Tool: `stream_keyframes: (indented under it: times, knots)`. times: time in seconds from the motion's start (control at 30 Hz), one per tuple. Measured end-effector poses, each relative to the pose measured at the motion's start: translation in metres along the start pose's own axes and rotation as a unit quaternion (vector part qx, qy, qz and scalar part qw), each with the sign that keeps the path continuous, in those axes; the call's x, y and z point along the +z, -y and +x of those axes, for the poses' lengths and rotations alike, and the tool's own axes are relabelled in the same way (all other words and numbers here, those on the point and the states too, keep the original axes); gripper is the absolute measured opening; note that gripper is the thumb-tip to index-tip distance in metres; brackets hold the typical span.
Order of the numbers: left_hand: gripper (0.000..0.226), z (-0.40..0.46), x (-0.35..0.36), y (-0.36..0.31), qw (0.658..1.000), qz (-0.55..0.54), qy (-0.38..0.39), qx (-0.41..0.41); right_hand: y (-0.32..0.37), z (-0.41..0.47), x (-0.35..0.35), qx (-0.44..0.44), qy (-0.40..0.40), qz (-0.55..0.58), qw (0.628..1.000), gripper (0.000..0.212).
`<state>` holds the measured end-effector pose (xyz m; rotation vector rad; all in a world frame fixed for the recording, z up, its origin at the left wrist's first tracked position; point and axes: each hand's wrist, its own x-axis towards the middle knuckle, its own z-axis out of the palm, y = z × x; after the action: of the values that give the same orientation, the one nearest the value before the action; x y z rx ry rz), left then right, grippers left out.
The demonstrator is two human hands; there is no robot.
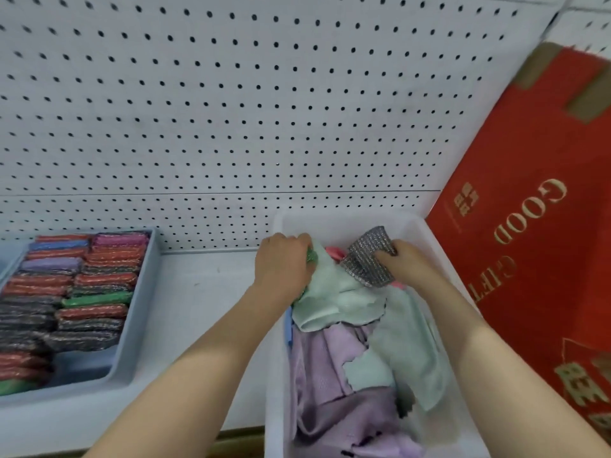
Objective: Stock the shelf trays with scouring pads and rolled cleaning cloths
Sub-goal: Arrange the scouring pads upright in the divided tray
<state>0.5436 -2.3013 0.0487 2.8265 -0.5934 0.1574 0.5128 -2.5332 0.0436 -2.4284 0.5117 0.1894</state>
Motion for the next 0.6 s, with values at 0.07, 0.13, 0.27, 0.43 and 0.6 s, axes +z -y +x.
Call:
stream_keyframes:
  times: [0.07,0.13,0.27,0.43,0.6]
  knots:
    - [0.025,-0.008,-0.011,0.002,0.994,-0.106,-0.013,-0.009,-0.002,0.016,0.017,0.003,0.039,-0.004,0.999,0.019]
    - [0.026,-0.016,-0.021,0.007,0.979,-0.2,-0.037,-0.011,-0.001,0.024,0.023,-0.002,0.051,0.013,0.999,0.034]
    - [0.031,-0.034,-0.029,0.016,0.946,-0.302,-0.093,-0.063,0.005,0.024,0.027,-0.007,0.05,0.045,0.998,0.06]
    - [0.027,-0.051,-0.026,0.034,0.911,-0.364,-0.149,-0.124,0.025,0.0,0.009,-0.06,-0.017,0.109,0.992,0.062]
    - [0.018,-0.065,-0.024,0.052,0.882,-0.408,-0.165,-0.171,0.073,-0.041,-0.028,-0.147,-0.094,0.358,0.918,0.043]
